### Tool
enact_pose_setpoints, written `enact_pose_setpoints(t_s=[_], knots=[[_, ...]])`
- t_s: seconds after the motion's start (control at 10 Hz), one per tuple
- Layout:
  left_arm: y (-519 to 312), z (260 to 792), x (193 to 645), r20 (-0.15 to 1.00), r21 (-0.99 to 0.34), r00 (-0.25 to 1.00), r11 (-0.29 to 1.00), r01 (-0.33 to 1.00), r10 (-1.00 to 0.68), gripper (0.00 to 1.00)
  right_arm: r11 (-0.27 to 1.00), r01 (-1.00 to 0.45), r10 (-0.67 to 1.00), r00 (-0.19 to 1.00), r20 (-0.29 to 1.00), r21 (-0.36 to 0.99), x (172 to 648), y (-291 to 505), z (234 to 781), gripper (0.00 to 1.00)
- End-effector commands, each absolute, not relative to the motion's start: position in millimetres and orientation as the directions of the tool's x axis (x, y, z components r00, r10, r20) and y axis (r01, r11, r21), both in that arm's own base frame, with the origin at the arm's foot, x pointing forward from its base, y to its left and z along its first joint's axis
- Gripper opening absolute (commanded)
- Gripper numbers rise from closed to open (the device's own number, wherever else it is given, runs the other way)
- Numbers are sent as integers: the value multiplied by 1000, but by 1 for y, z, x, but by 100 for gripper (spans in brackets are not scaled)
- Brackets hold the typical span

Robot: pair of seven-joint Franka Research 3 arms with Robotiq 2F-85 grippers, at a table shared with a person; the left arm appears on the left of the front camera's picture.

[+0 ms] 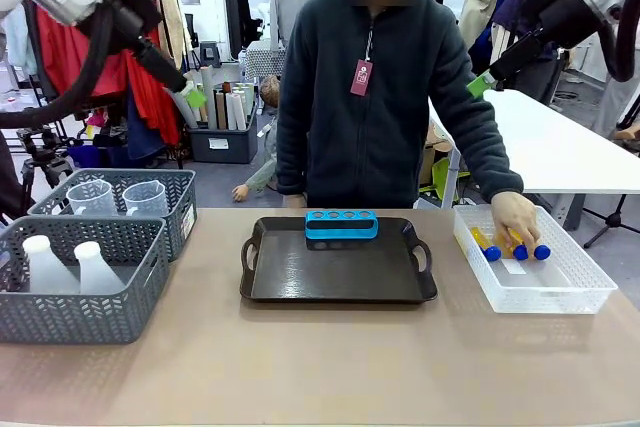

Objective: Prepare the laboratory tools.
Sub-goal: Pick up one Small flask and place it on the Handle tray.

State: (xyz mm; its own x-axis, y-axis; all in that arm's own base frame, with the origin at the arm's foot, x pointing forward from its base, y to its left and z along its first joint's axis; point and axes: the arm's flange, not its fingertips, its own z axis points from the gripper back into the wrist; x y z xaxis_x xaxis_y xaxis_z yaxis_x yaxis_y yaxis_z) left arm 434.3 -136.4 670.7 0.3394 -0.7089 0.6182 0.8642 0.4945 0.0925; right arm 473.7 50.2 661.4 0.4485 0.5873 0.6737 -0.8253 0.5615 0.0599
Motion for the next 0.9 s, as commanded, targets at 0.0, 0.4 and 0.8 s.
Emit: enact_pose_setpoints(t_s=[0.0,0.4,0.8], knots=[[-126,669,416,481,76,453,550,832,-751,100,560,-827,589,446,674,58,473,50,662,100],[-66,622,404,268,113,640,683,722,-721,100,560,-827,589,446,674,58,473,50,662,100],[-24,590,410,240,53,808,838,542,-538,100,560,-827,589,446,674,58,473,50,662,100]])
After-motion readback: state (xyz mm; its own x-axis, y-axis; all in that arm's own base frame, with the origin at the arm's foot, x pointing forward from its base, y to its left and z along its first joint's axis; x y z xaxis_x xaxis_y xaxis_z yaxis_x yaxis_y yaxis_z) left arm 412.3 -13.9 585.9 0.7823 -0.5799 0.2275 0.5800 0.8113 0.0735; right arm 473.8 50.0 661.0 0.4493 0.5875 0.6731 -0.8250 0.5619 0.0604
